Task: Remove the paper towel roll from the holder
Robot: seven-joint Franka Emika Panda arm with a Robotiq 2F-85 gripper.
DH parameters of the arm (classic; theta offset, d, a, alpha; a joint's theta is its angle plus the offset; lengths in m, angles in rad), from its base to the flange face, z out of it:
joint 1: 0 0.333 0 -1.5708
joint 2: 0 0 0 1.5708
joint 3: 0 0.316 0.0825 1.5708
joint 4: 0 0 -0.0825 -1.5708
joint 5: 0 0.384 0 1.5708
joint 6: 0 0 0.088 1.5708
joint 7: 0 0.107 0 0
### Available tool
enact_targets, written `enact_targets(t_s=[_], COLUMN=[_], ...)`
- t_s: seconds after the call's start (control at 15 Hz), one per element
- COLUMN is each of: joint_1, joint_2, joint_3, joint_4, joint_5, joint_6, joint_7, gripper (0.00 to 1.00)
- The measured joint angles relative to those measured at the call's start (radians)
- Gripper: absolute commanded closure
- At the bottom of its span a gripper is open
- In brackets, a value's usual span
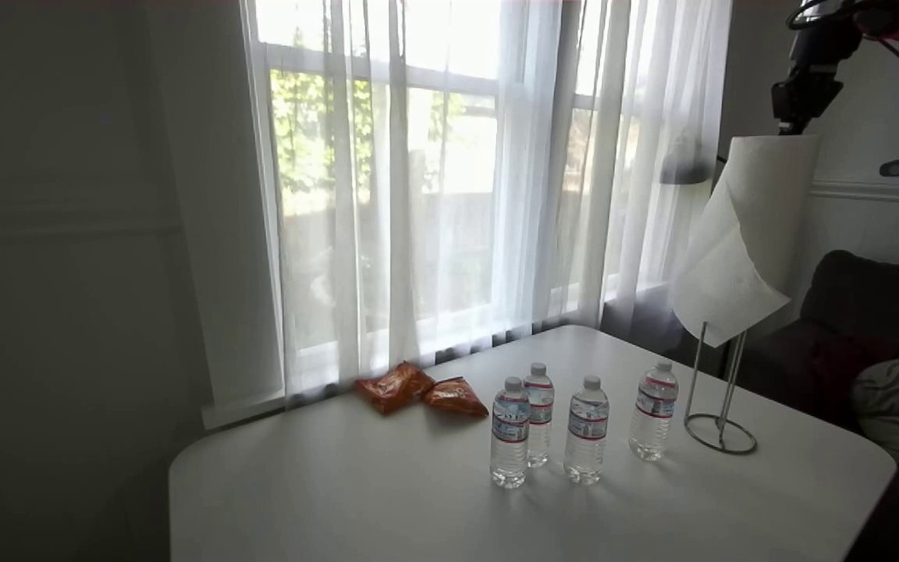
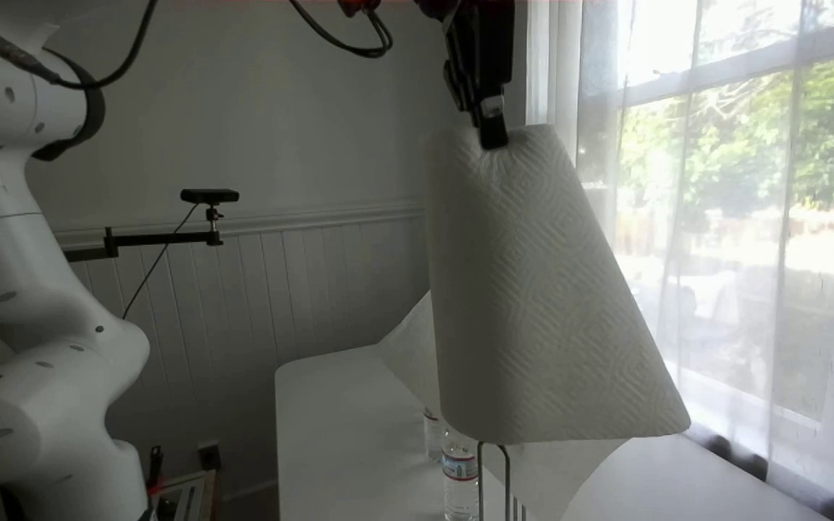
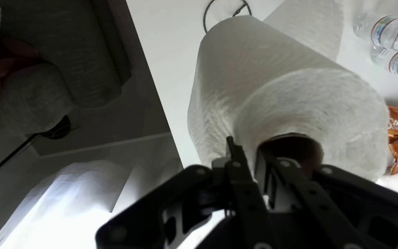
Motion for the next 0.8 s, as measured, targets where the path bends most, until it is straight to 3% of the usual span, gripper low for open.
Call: enact_targets(t_s=[0.4, 0.8], joint_1=[0.004, 0.006], joint_2=[0.015, 0.068], joint_3=[-0.008, -0.008], joint_4=[0.064, 0.071], joint_5=[0.019, 0.083], joint_6=[0.013, 0.125], joint_7=[-0.002, 0.004], gripper=[0.97, 0.97])
